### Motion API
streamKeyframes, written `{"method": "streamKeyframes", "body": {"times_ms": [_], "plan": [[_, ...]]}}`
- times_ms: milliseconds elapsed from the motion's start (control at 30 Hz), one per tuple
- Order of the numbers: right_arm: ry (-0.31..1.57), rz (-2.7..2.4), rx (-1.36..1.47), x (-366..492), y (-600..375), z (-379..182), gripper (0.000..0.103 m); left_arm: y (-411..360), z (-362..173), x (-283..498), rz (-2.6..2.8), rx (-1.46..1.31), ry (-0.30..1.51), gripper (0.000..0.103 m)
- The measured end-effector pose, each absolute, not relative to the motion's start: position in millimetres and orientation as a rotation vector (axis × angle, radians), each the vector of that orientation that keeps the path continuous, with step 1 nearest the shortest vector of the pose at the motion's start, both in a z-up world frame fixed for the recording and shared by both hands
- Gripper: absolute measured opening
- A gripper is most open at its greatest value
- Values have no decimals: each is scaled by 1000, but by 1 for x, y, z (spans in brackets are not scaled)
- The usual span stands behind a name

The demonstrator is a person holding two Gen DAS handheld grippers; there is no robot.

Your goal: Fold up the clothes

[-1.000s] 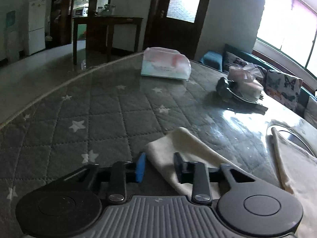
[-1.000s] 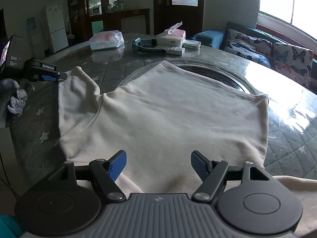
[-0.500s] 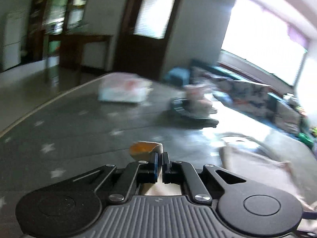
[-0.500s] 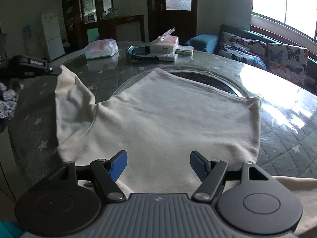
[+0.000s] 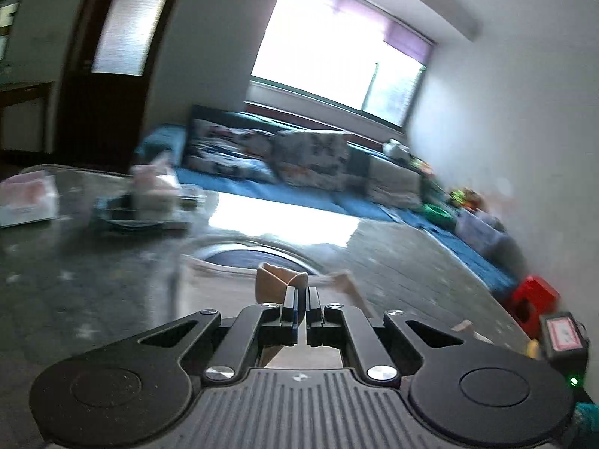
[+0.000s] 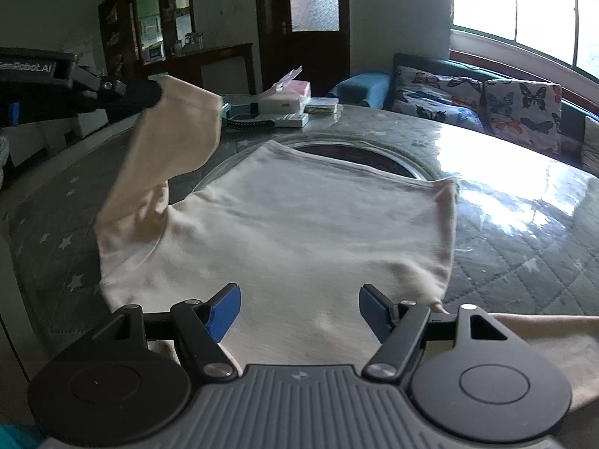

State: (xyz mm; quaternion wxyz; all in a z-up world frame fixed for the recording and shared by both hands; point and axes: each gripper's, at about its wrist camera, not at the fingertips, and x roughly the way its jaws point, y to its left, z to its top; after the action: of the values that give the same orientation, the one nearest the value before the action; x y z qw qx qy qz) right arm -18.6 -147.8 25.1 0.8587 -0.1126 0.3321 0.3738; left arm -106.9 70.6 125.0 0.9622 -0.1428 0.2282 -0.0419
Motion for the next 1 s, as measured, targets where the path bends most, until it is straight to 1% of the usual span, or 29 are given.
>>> {"method": "streamKeyframes", "body": {"times_ms": [333, 767, 800, 867, 933, 1000], "plan": [[701, 726, -205, -15, -172, 26, 72, 10, 100, -79, -235, -254, 544, 4], [711, 634, -174, -6, -200, 25, 72, -16, 63, -67, -333, -195, 693, 7], [710, 630, -174, -6, -200, 25, 72, -15, 62, -67, -334, -191, 698, 10], [706, 623, -172, -4, -202, 26, 72, -14, 60, -68, -332, -181, 704, 18], [701, 614, -169, -3, -203, 28, 72, -12, 59, -69, -330, -171, 709, 29], [694, 606, -159, -1, -204, 30, 72, -8, 59, -70, -322, -159, 705, 32]]}}
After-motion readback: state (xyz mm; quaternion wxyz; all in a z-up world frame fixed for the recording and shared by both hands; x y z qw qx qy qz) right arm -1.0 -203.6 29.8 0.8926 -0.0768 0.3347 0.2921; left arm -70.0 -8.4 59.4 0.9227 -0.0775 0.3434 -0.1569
